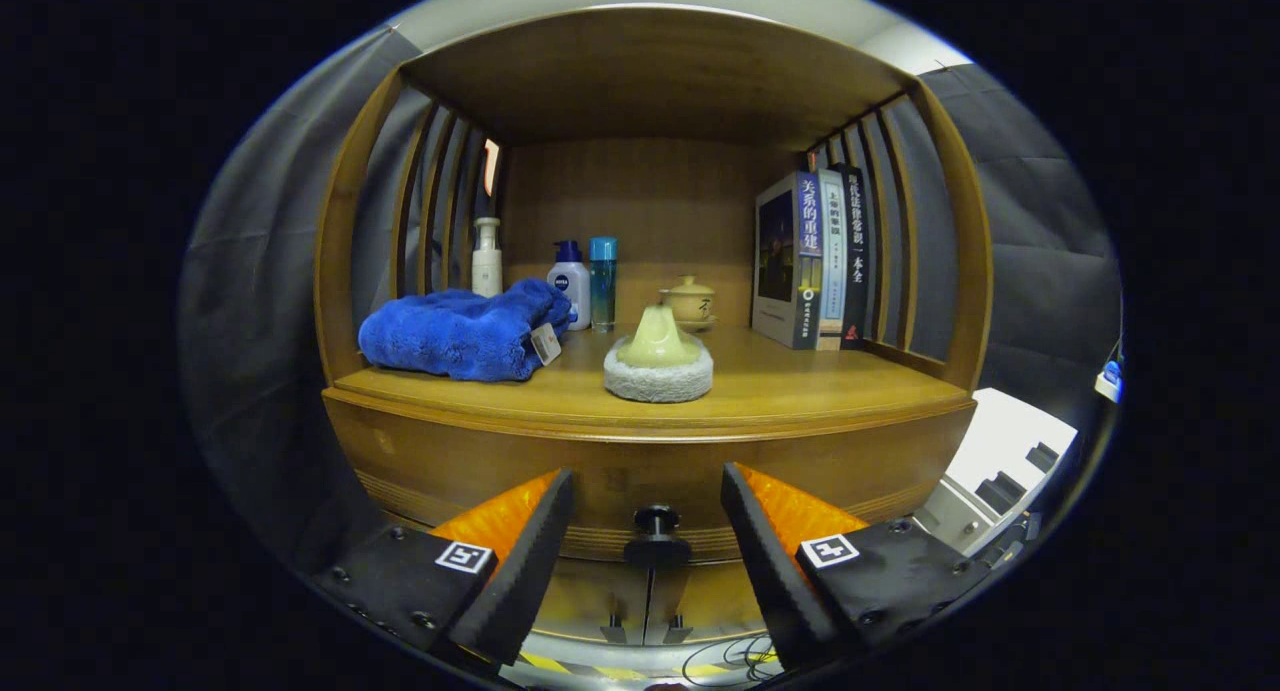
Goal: Pull open the drawer, take out the items inside it, and place them on the countertop above the cabinet.
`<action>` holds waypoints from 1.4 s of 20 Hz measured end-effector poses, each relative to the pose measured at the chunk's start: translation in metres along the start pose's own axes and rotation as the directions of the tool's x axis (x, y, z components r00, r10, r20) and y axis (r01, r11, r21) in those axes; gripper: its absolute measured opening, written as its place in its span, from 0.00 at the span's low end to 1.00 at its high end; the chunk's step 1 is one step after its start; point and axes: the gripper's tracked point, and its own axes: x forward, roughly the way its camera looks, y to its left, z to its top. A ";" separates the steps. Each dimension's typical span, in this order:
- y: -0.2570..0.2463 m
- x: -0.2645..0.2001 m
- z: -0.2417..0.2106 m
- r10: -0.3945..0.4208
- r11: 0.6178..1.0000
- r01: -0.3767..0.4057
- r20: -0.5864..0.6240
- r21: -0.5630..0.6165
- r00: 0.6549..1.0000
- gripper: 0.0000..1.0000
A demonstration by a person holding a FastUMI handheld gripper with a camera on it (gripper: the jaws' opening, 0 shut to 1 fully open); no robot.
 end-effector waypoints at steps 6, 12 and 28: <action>-0.005 -0.060 0.039 0.049 0.997 -0.051 0.036 0.065 0.998 0.96; -0.014 -0.111 0.101 0.058 0.998 -0.054 0.141 -0.030 0.988 0.96; -0.006 -0.186 0.170 0.113 0.994 -0.106 0.272 -0.040 0.956 0.96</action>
